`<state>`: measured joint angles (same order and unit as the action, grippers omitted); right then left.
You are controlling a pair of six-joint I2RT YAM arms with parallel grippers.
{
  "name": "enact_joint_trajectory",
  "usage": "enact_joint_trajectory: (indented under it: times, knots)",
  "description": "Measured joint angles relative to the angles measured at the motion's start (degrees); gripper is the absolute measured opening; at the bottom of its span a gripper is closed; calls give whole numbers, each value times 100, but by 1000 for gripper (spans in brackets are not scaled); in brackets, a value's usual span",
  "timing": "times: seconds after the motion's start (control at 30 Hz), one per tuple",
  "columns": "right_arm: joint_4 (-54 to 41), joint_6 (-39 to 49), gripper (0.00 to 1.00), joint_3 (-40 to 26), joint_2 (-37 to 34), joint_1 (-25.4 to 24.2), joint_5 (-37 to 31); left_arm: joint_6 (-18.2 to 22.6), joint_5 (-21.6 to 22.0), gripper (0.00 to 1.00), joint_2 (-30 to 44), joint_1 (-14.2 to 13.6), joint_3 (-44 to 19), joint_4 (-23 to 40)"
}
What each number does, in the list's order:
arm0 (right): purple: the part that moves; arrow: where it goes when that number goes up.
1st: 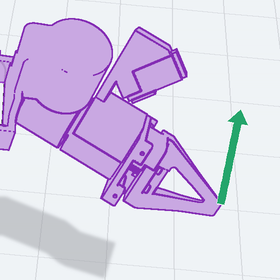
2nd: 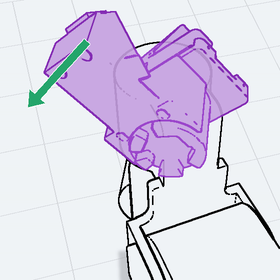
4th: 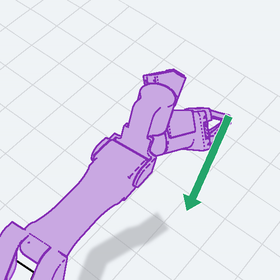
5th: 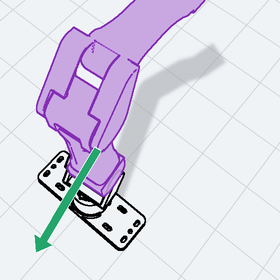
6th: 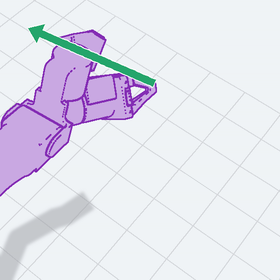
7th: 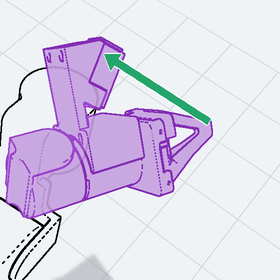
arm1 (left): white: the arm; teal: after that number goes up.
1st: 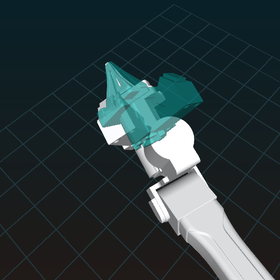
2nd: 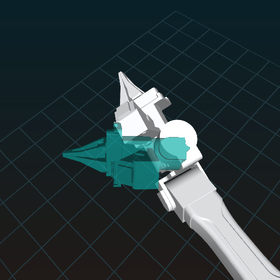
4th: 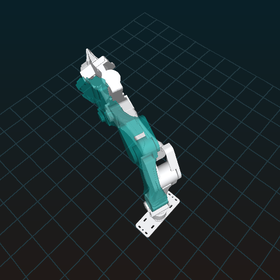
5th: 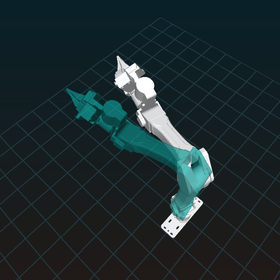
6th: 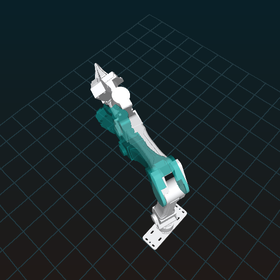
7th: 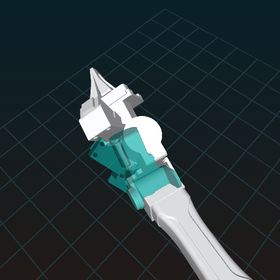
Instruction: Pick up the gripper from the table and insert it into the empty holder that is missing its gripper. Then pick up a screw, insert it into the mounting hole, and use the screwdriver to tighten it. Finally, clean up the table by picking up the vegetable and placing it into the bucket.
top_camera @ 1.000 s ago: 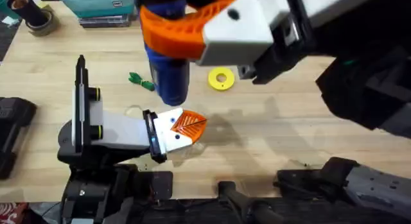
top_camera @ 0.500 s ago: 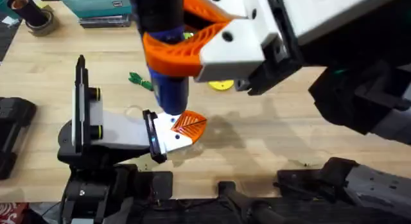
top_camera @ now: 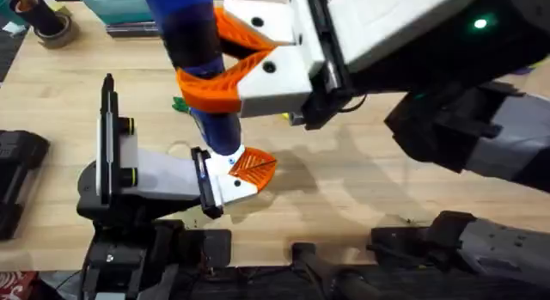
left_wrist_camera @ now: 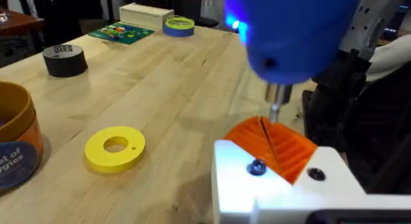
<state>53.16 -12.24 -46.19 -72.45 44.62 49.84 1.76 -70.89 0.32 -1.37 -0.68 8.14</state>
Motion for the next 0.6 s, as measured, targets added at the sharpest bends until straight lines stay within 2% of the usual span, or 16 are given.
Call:
enact_joint_trajectory:
  times: [0.6]
  knots:
    - [-45,455,25,150,-106,101,260,0,0,13,0,0,-1,2]
